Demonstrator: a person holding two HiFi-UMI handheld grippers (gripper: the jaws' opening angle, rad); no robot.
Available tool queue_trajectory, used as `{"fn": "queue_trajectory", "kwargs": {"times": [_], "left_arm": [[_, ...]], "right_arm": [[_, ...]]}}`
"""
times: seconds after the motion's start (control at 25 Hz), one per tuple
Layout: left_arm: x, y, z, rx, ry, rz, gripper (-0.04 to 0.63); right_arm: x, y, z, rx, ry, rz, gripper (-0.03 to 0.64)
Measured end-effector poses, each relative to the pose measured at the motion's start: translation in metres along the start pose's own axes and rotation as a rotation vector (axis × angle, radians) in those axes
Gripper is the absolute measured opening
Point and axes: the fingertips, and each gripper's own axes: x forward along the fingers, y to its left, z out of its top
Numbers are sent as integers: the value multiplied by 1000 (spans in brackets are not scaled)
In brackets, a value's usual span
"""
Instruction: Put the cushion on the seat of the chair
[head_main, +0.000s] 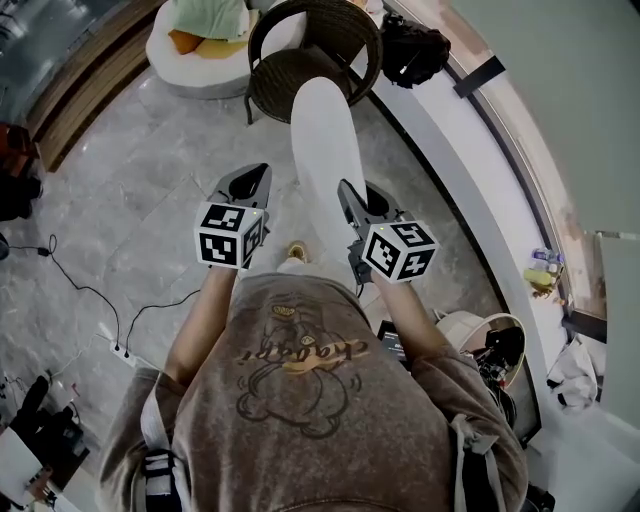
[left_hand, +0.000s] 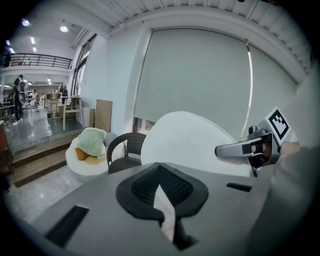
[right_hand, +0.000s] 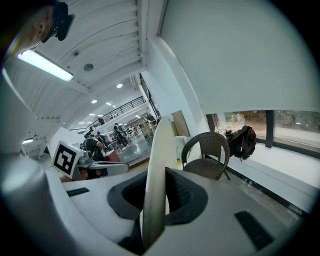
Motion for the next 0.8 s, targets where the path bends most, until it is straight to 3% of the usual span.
{"fn": "queue_trajectory", "kwargs": {"times": [0.36,0.8], "left_arm": [[4,11,8,-8,-10,42,5],[29,31,29,-20,-27,42,5]], "right_arm": [[13,-15,12,-4,0,14,67],[42,-27,32,-5,6,16,67]]}}
